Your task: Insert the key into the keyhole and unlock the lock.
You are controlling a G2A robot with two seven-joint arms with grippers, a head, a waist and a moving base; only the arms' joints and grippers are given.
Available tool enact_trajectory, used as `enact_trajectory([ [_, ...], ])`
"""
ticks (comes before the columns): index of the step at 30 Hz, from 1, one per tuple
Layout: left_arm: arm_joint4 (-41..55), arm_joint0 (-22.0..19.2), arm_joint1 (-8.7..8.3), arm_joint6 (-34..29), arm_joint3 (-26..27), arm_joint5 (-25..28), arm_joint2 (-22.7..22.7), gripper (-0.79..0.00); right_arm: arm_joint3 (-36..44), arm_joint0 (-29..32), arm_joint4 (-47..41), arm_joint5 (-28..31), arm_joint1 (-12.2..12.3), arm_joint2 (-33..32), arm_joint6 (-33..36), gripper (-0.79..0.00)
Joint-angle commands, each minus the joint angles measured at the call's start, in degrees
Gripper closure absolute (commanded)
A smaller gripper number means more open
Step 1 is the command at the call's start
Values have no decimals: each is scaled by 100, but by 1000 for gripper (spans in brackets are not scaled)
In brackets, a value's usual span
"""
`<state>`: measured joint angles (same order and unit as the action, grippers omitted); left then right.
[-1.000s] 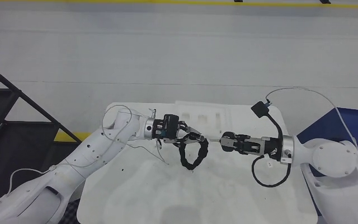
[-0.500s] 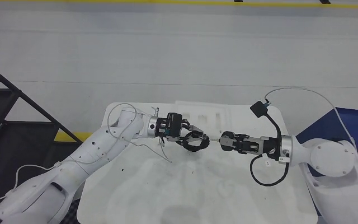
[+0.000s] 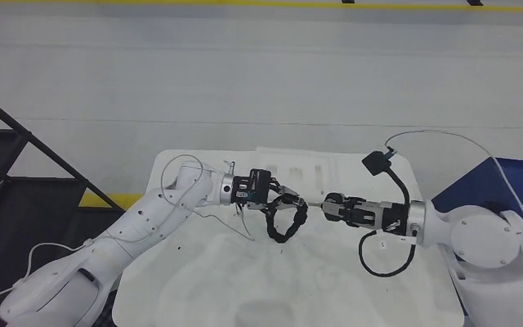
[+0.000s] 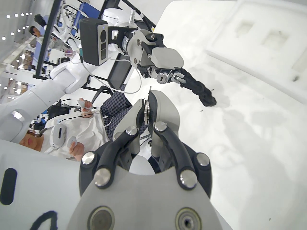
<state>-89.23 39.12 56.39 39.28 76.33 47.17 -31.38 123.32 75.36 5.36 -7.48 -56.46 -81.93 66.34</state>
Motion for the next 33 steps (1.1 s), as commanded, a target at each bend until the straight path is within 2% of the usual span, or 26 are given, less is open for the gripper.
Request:
enact_trajectory([
  [1,-171,-19,48,175,-22,-198,34,0,247,16,310,-202,22,36,70,0],
  [7,-511,-85,167,642,-217,-497,115,0,618,13,815,-498,53,281,126,0],
  [13,-654,-183,253,888,-410,-518,119,0,588,-62,927,-579,57,424,-24,0],
  [33,-809,-140,379,906,-482,-387,1,0,671,24,1291,-955,83,480,-546,0],
])
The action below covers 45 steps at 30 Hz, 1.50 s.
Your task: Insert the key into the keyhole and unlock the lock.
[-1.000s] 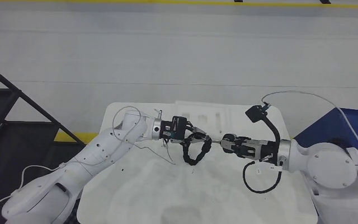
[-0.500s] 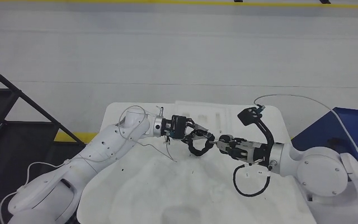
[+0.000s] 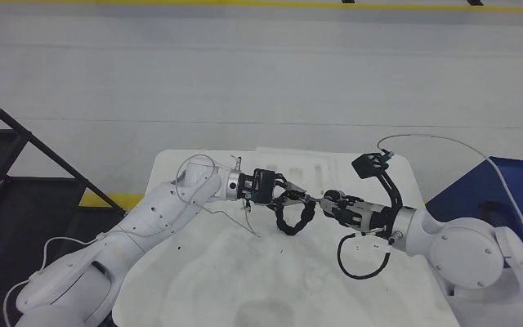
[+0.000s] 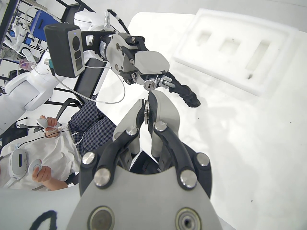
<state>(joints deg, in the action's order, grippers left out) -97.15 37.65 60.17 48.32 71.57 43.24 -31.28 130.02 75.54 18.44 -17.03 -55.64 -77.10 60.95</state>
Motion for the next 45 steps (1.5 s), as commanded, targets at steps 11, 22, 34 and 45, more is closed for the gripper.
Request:
enact_trajectory([
  [11,-76,60,34,86,-32,78,-98,0,-11,-13,-87,12,16,25,0,0],
  [22,-171,72,78,95,-36,136,-147,0,-54,-21,-149,27,29,47,-32,0],
  [34,-256,95,118,126,-48,163,-203,0,-78,-43,-91,-1,44,94,-80,0],
  [45,-318,112,144,139,-31,215,-255,0,-61,-56,-13,-24,60,127,-85,0],
])
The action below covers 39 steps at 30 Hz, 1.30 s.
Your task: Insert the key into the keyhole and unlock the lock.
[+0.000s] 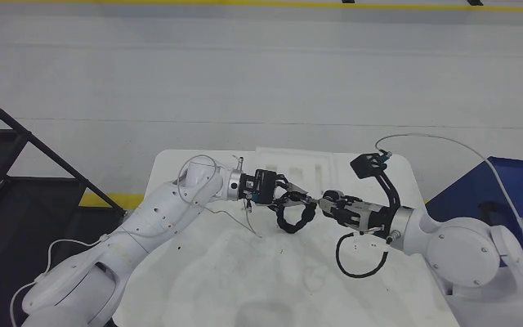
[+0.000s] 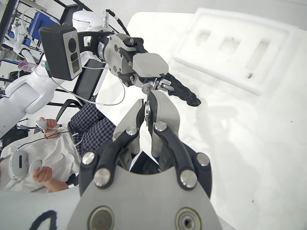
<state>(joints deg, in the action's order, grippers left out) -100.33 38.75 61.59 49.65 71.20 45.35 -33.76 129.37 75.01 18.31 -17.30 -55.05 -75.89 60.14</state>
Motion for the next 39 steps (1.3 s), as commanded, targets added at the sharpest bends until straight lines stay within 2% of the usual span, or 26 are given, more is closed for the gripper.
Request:
enact_trajectory([
  [1,-6,5,5,1,5,8,-11,0,9,-3,1,7,1,16,-9,0],
  [39,4,107,64,-563,223,230,-252,0,-28,-251,471,-406,-12,487,-65,0],
])
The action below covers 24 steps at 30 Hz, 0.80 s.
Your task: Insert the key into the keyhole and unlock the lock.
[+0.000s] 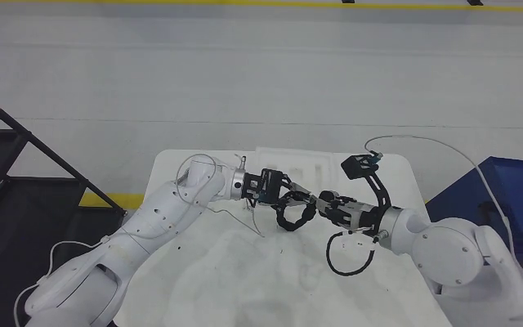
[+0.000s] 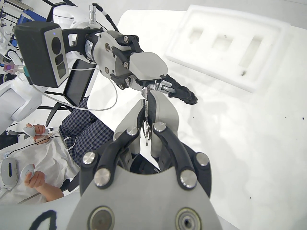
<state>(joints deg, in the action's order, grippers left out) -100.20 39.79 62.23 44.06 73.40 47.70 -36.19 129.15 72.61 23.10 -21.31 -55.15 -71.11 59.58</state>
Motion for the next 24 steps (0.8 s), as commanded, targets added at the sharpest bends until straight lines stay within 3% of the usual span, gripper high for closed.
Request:
enact_trajectory([
  [1,-16,8,-2,-2,1,-9,-17,0,-11,-18,-12,-12,-4,18,-10,0],
  [24,-730,27,-72,36,225,-150,-87,0,-294,-292,-429,-301,8,127,624,0],
])
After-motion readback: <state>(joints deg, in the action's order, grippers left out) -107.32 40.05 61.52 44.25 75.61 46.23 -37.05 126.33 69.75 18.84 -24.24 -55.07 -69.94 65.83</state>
